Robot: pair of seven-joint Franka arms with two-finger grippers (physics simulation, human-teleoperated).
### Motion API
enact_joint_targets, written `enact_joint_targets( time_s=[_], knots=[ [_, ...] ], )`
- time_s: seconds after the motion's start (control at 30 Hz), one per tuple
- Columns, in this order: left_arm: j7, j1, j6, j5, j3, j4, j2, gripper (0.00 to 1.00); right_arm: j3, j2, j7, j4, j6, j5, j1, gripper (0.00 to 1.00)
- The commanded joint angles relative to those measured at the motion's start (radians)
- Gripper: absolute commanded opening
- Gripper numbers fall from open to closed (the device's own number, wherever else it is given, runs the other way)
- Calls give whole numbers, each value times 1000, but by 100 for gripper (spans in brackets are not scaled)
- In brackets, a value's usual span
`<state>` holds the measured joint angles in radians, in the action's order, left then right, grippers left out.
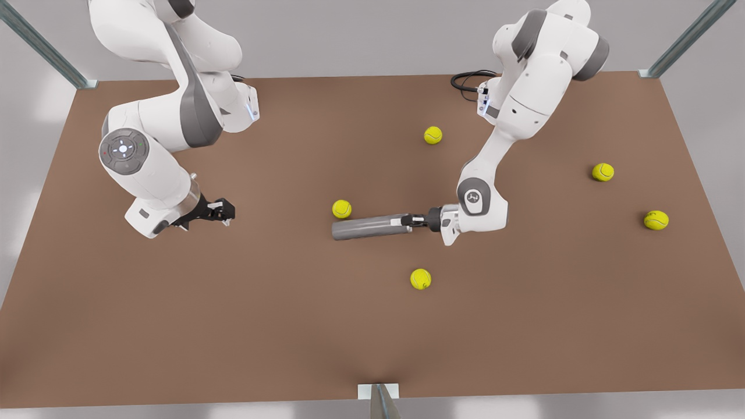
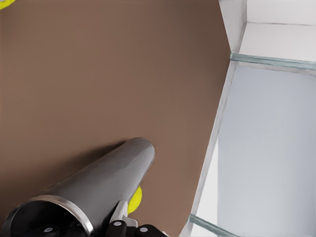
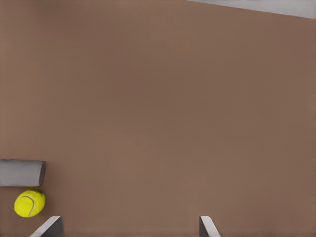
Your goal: Put the tennis tube upright
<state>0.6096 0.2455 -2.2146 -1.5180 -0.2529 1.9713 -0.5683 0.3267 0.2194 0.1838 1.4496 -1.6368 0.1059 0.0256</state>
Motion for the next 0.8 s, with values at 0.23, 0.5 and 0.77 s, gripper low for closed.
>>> enact_joint_targets(
  time_s=[0.23,0.5,0.77],
  knots=[
    [-39,-2,-2,237,1,0,22,21,-1,0,0,0,-2,0,2,100],
    [-94,-3,-2,286,4,1,70,21,-1,0,0,0,0,0,2,100],
    [-114,-5,-4,328,6,5,85,21,2,23,17,-23,9,-6,-12,100]
  ],
)
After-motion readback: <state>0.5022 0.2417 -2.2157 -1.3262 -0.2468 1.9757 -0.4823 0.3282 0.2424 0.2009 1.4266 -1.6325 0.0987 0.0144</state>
